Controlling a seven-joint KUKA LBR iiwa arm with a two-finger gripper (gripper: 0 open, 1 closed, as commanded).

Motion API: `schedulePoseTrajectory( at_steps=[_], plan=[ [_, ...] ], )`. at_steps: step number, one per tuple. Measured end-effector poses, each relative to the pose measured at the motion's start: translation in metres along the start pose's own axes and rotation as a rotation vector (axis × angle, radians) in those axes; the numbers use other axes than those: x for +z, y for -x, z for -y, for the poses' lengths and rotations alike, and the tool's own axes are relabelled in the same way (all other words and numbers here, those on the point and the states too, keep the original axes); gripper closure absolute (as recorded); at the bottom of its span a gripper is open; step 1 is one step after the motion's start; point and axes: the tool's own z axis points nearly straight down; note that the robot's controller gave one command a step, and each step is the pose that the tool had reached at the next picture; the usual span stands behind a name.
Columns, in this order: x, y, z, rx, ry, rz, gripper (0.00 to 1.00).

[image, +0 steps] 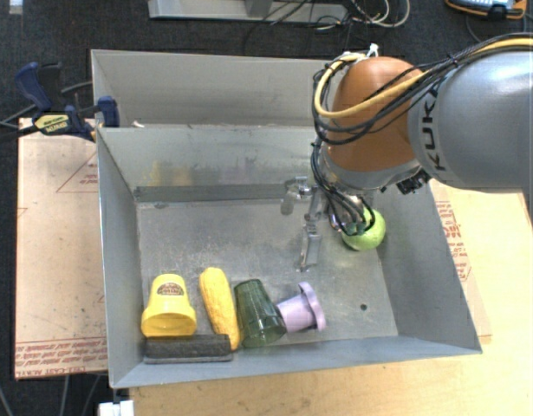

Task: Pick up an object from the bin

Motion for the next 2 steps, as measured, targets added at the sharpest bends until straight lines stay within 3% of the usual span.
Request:
schedulePoseTrajectory(
  at_steps=[1,2],
  plan=[
    [-0.005,0.001,0.0,0.0,0.0,0.007,0.0],
    [0.009,-0.024,-0.018,-0.047,-0.002,0.012,0.0]
  ],
)
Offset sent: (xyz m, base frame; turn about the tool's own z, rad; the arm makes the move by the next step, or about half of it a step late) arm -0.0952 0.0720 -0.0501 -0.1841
